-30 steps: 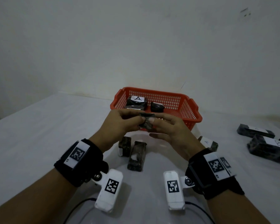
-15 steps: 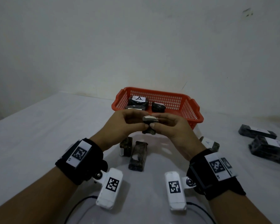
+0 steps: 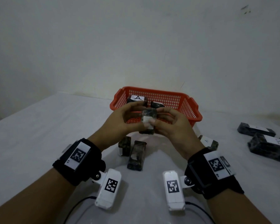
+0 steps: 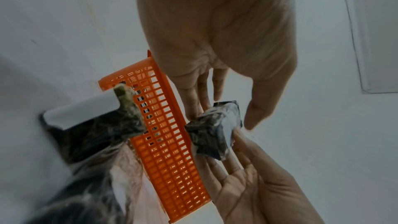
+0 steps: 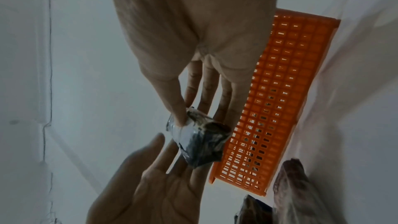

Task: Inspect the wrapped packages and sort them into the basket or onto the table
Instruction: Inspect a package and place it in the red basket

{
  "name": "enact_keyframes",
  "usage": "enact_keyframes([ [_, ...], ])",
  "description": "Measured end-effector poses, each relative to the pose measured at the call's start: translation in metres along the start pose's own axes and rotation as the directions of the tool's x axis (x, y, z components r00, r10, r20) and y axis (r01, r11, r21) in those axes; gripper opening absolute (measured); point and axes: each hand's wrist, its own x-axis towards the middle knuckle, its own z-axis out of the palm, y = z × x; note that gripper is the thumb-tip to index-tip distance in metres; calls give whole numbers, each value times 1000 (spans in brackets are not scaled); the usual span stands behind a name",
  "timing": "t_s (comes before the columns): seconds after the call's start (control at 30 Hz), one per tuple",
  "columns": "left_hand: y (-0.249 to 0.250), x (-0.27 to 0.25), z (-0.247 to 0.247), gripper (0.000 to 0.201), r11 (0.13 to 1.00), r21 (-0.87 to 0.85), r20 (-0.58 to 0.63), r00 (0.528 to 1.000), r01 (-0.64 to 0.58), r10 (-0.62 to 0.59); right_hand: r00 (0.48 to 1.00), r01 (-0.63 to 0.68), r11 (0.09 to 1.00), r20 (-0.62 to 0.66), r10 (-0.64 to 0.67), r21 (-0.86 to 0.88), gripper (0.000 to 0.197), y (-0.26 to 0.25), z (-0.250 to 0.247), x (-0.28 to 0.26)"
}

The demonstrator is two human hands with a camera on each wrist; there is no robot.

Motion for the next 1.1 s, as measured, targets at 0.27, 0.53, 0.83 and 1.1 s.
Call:
enact_keyframes([
  [0.27, -2, -1, -3, 45, 995, 15, -101, 990, -99, 100, 985, -152, 988, 79, 150, 10, 34, -3, 5, 2],
  [0.53, 4, -2, -2, 67, 999, 53, 40, 999, 4, -6, 997, -31, 997, 73, 26, 77, 63, 1, -3, 3],
  [0.83, 2, 0, -7, 65, 1000, -11, -22, 1000, 5, -6, 995, 34, 999, 97, -33, -2, 68, 1, -4, 4],
  [1.1, -1, 0, -1, 65, 999, 10, -111, 993, -36, 37, 981, -80, 990, 188, 56, 120, 67, 2, -1, 3],
])
